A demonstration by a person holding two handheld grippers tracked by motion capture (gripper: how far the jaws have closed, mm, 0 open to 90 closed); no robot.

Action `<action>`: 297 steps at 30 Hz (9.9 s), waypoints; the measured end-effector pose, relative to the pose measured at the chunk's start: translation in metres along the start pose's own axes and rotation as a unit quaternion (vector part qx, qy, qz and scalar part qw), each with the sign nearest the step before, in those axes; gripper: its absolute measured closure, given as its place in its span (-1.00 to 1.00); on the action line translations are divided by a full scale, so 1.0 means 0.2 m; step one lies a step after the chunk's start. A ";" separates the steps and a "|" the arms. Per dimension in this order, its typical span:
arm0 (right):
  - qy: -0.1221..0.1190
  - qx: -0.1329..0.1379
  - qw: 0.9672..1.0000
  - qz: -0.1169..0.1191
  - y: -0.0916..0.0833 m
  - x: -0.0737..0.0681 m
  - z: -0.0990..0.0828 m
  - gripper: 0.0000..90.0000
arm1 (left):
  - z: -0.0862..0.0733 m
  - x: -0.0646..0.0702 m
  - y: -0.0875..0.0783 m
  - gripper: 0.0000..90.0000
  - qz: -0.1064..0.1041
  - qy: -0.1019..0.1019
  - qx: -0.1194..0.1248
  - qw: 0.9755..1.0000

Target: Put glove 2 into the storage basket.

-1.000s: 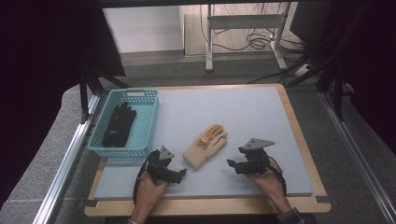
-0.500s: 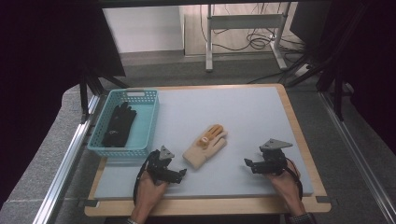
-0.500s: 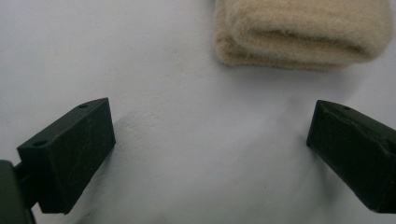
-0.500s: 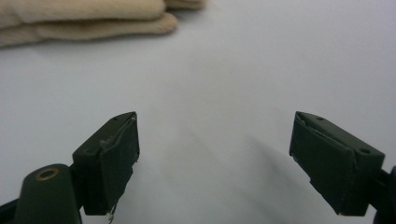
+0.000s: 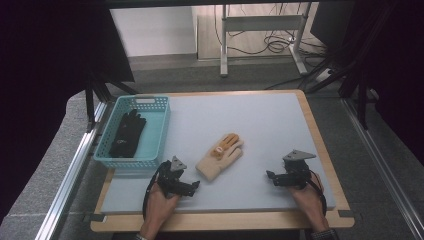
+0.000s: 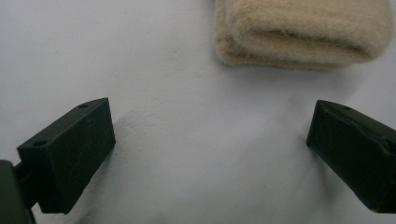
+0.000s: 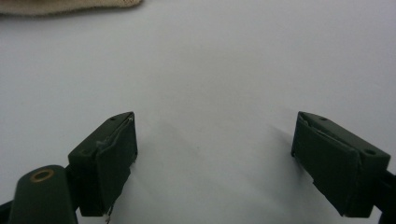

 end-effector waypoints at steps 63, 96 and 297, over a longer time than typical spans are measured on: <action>-0.003 0.002 1.000 -0.003 0.00 0.00 0.00 -0.69 | 0.57 0.22 0.33 -0.93 -0.039 0.065 -0.084 0.994; -0.003 0.002 1.000 -0.003 0.00 0.00 0.00 -0.69 | 0.59 0.23 0.30 0.32 -0.071 0.060 -0.081 0.992; -0.004 0.003 1.000 -0.003 0.00 0.00 0.00 -0.69 | 0.39 -1.06 -0.22 -0.77 0.115 -0.162 -0.030 0.980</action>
Point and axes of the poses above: each handheld gripper's, and its own axes: y roughly forward along the jaws, z roughly out of its top, x roughly to its right, the point moved 4 cm from there along y, roughly forward along the jaws, and after that the axes turned 6 degrees about z, right-handed, at the moved point
